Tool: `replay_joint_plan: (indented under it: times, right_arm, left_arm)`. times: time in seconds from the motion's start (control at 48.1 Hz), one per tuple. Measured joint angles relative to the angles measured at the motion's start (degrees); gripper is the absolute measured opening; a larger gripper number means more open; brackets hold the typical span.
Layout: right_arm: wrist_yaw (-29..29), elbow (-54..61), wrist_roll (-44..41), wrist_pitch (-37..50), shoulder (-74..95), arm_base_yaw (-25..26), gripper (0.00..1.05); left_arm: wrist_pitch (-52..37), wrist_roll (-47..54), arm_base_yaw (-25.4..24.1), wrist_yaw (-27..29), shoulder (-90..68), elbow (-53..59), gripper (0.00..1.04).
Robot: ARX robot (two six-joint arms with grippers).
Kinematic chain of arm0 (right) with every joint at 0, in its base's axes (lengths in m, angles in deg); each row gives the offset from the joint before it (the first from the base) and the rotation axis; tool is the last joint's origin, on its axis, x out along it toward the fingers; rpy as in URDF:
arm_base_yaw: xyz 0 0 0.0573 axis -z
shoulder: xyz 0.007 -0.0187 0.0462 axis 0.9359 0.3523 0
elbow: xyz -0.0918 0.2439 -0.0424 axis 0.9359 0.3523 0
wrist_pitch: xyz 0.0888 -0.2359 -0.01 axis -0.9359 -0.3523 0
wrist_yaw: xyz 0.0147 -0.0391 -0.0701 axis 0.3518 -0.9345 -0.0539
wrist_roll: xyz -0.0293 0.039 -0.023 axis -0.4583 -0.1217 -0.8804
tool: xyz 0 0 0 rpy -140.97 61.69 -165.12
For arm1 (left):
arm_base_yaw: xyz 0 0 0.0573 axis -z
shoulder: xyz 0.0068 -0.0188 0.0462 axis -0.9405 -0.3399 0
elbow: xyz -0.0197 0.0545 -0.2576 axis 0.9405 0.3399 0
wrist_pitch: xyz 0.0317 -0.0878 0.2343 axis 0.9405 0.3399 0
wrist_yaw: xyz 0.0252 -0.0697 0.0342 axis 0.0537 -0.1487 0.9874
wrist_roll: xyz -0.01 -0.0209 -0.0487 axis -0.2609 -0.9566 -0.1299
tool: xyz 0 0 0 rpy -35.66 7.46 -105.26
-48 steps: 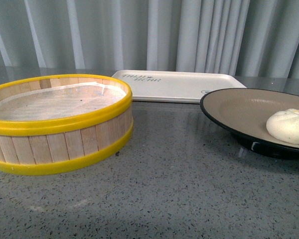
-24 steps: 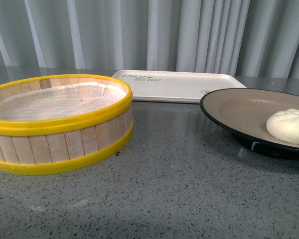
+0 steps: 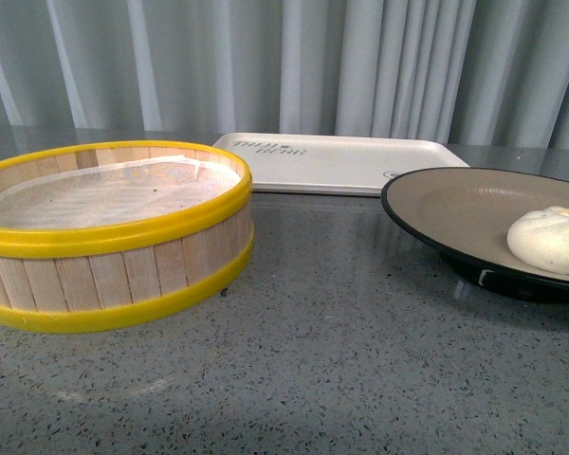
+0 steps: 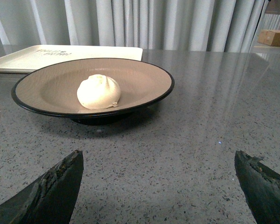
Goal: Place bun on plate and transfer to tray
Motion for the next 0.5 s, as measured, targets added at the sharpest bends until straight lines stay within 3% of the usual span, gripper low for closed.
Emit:
replay_joint_plan:
  times: [0.062, 0.104, 0.166, 0.27, 0.354, 0.499]
  right_arm:
    - [-2.84, -0.81, 1.86, -2.45, 1.11, -0.87, 0.96]
    - [-9.22, -3.30, 4.98, -6.60, 5.73, -3.06, 0.96]
    - [-12.76, -5.31, 4.66, -5.27, 11.82, -5.97, 0.96]
    - [-8.48, -9.29, -5.53, -4.00, 18.64, -9.03, 0.96]
    - [-6.82, -13.60, -18.84, -2.51, 22.40, -9.99, 0.96]
    - [-8.07, -19.43, -35.80, -6.88, 26.64, -15.58, 0.96]
  left_arm:
    - [0.00, 0.00, 0.00, 0.00, 0.00, 0.00, 0.98]
    - [0.00, 0.00, 0.00, 0.00, 0.00, 0.00, 0.98]
    - [0.00, 0.00, 0.00, 0.00, 0.00, 0.00, 0.98]
    - [0.00, 0.00, 0.00, 0.00, -0.02, 0.00, 0.98]
    - [0.00, 0.00, 0.00, 0.02, 0.04, 0.00, 0.98]
    - [0.00, 0.00, 0.00, 0.00, 0.02, 0.00, 0.98]
